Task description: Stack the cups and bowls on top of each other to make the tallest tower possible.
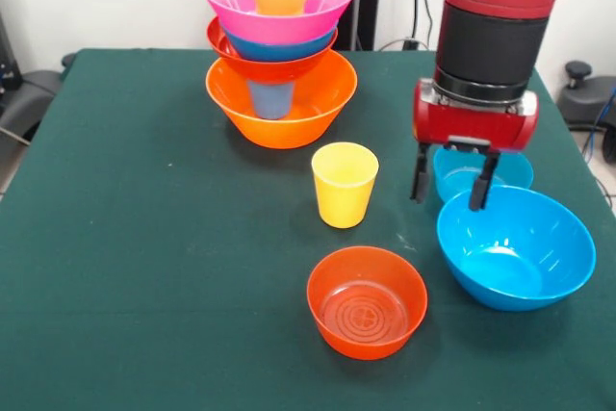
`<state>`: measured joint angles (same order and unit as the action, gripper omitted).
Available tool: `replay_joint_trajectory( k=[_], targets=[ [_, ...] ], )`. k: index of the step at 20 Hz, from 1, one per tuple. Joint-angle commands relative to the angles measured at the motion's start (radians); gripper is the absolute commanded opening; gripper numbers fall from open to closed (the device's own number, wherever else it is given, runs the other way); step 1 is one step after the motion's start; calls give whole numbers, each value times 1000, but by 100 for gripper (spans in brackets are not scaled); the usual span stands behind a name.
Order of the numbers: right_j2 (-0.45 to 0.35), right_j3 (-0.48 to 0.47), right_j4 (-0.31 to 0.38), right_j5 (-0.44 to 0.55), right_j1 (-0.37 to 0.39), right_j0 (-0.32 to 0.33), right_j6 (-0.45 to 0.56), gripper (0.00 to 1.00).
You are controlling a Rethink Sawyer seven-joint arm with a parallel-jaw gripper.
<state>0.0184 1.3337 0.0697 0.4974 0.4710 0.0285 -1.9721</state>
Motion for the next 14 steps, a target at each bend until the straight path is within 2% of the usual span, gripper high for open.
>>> replay_joint_trajectory(
  k=[1, 14],
  targets=[
    [-23, 52, -33, -110, -40, -29, -210, 100],
    [-18, 50, -76, -110, -47, -34, -204, 100]
  ],
)
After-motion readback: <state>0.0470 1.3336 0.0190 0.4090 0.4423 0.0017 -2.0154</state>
